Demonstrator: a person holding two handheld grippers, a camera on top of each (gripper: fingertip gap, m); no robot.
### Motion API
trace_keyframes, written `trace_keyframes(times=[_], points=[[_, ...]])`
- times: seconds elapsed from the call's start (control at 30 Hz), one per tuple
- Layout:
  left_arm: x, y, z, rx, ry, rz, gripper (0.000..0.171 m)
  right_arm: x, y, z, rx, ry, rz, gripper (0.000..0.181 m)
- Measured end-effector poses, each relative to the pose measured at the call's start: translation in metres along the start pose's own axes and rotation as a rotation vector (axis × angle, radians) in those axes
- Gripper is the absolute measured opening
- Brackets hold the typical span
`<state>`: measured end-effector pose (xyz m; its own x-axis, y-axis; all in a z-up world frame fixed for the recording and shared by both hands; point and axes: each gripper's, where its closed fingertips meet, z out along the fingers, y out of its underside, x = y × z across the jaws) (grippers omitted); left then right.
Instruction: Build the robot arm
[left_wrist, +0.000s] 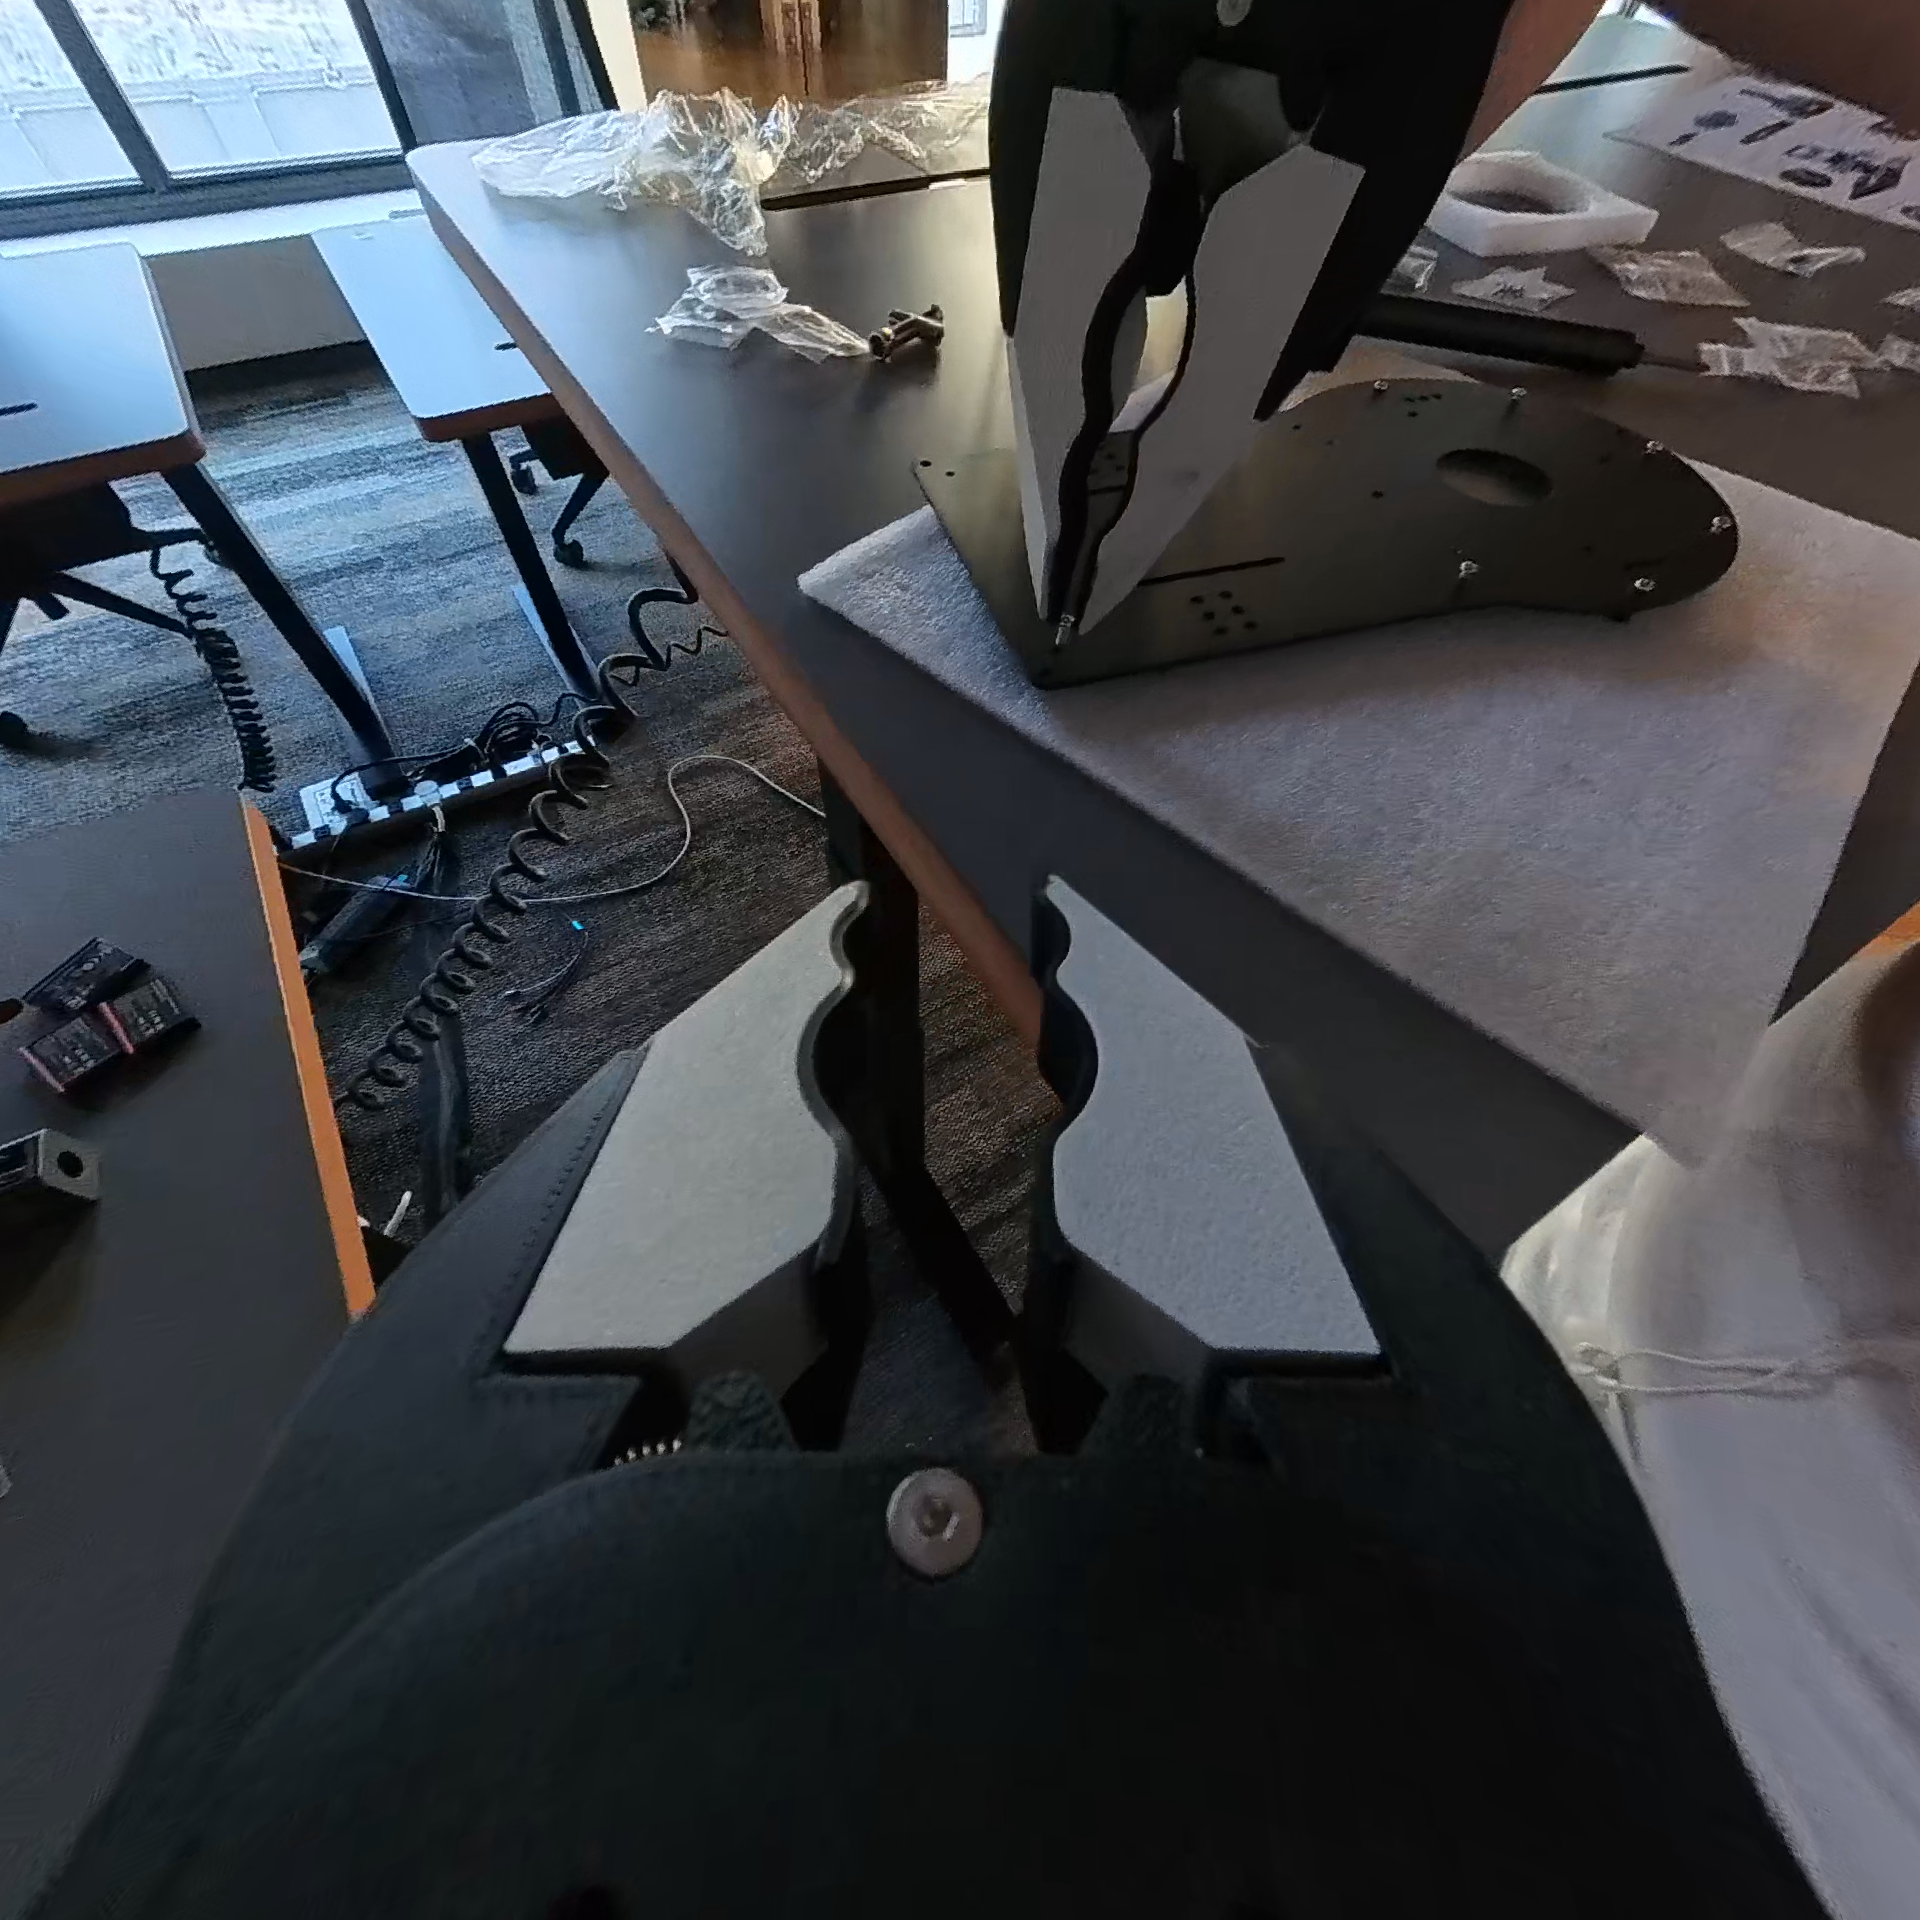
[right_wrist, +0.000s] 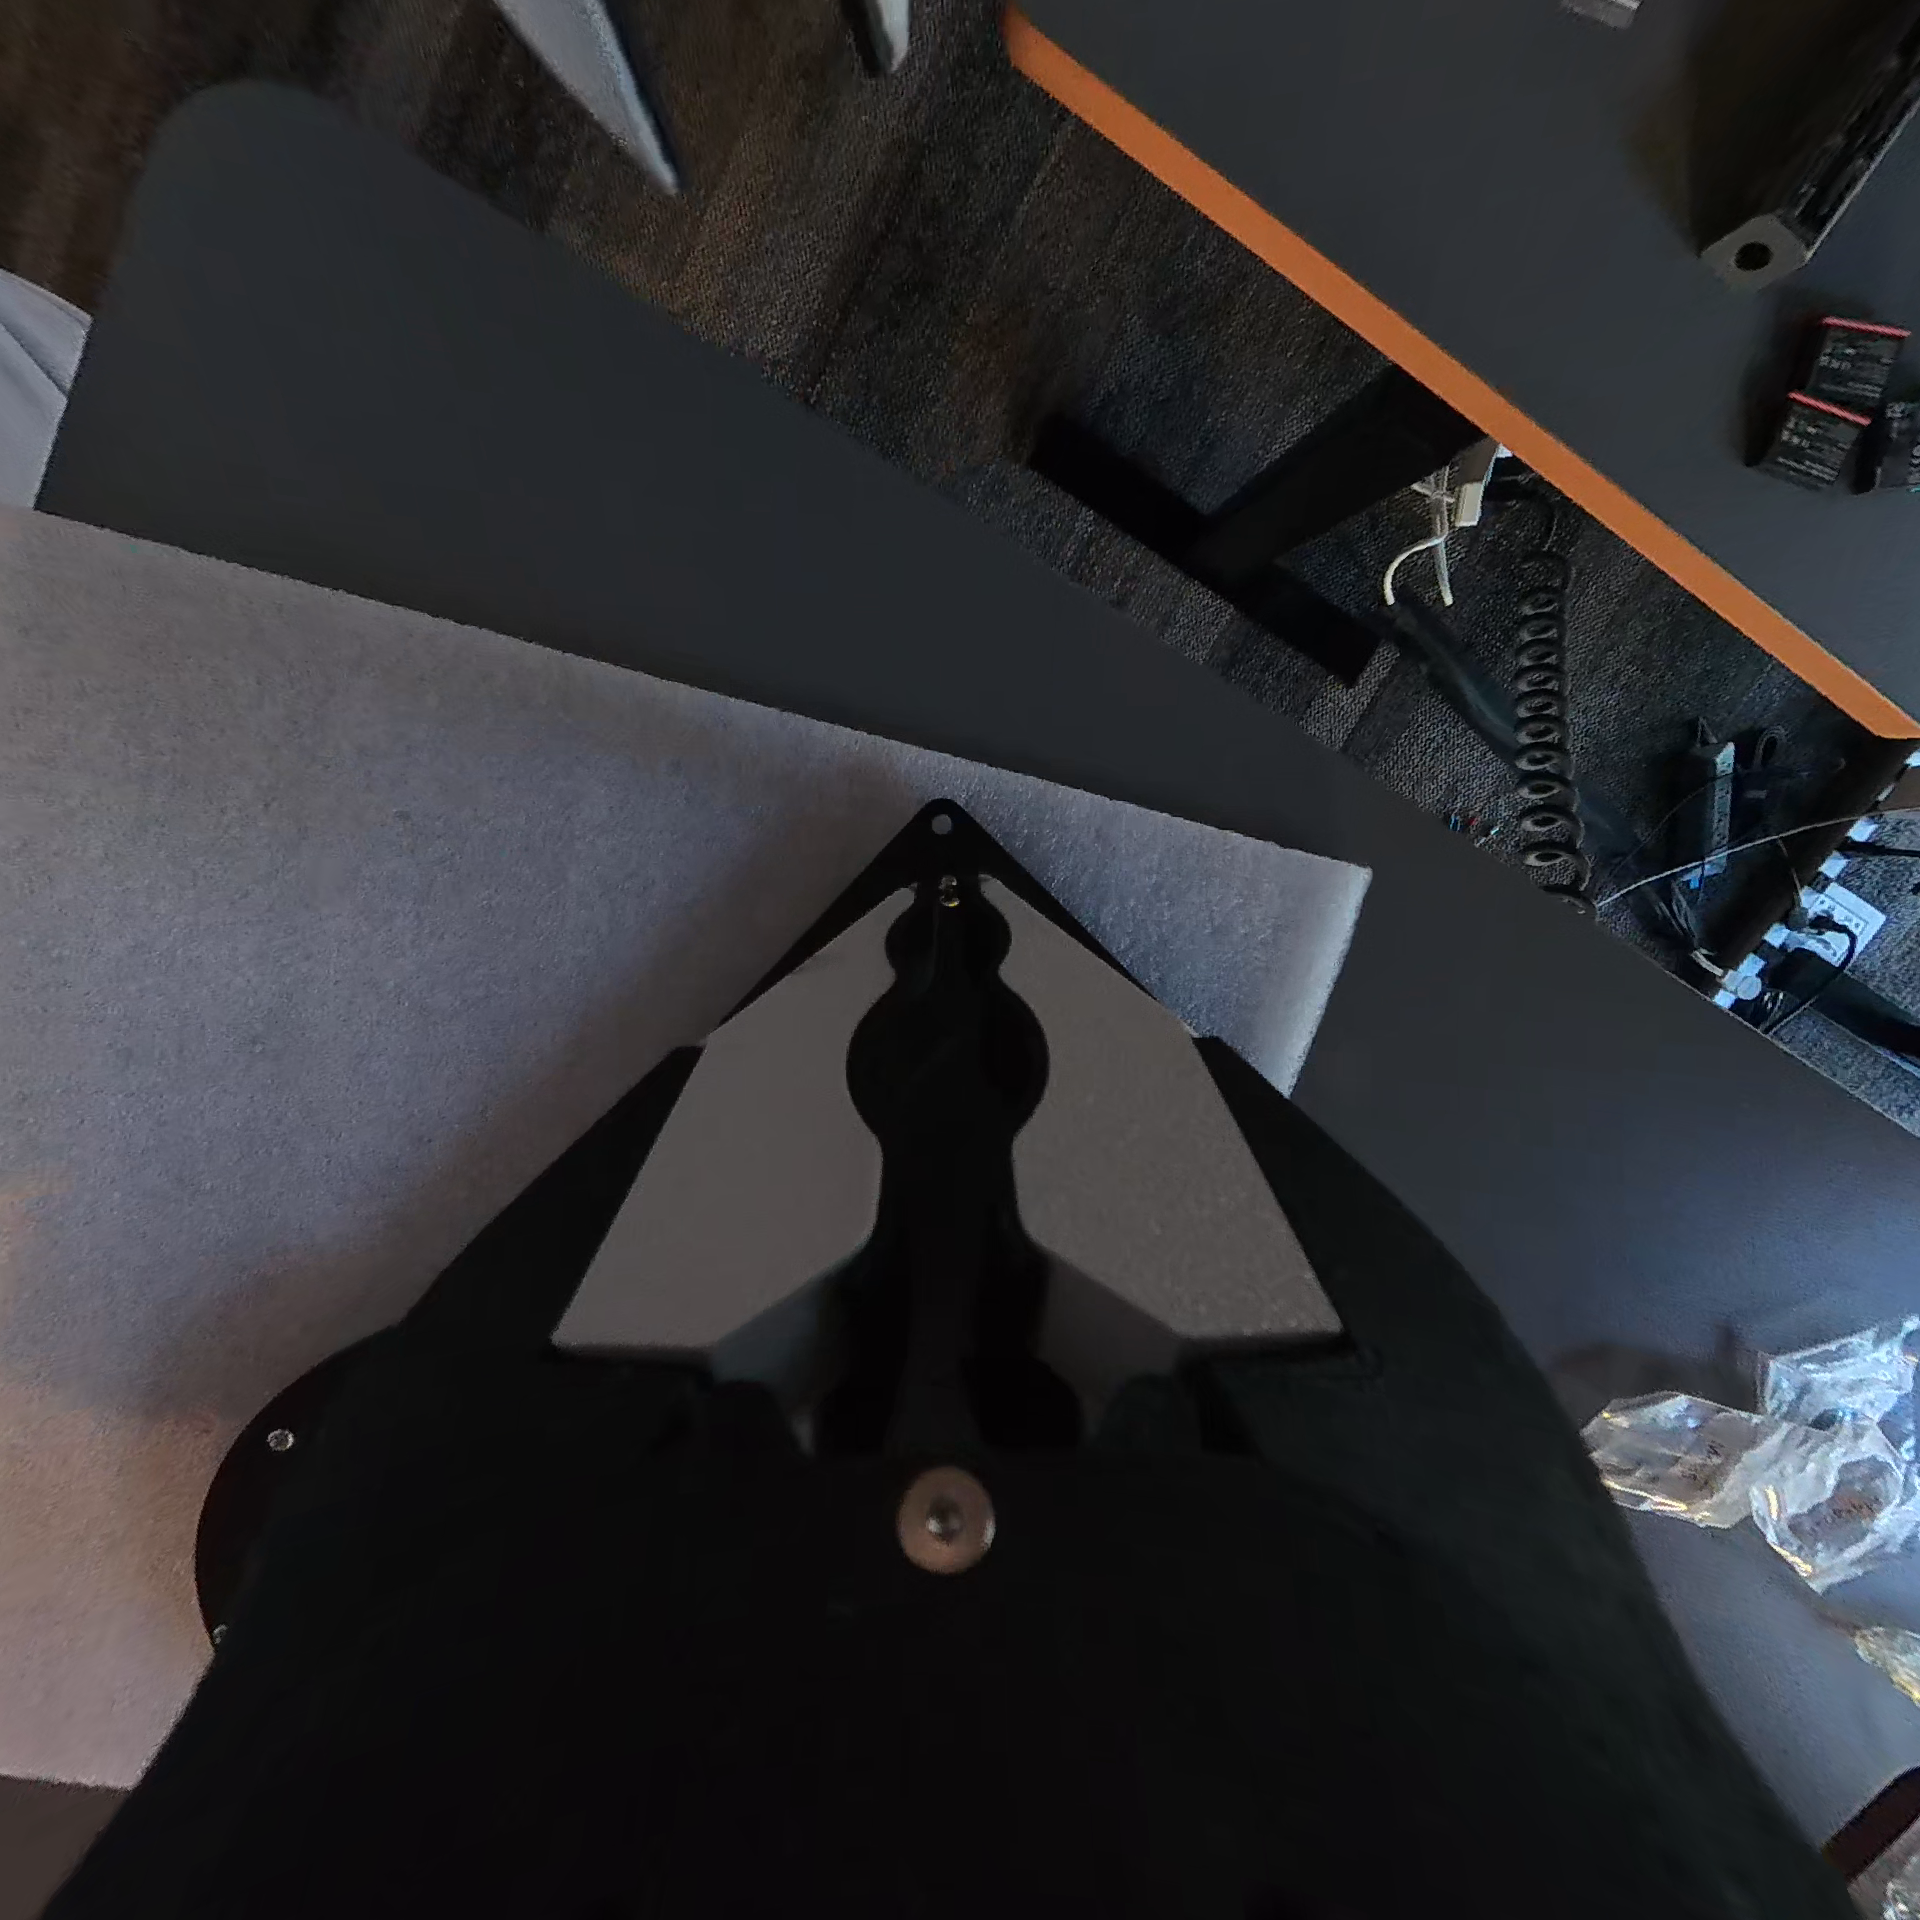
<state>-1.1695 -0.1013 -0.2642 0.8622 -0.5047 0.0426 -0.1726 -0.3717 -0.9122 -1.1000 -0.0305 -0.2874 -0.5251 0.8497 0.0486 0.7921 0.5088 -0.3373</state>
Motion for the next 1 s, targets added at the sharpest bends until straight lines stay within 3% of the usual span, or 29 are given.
trace_keyframes(times=[0.73, 1.0], points=[[-0.009, 0.003, -0.003, 0.006, -0.012, -0.017, 0.027, 0.002, 0.001, 0.007, -0.103, -0.02, -0.034, 0.004], [-0.013, 0.002, -0.006, -0.003, -0.016, -0.017, 0.027, 0.004, -0.002, -0.005, -0.037, 0.003, 0.016, 0.014]])
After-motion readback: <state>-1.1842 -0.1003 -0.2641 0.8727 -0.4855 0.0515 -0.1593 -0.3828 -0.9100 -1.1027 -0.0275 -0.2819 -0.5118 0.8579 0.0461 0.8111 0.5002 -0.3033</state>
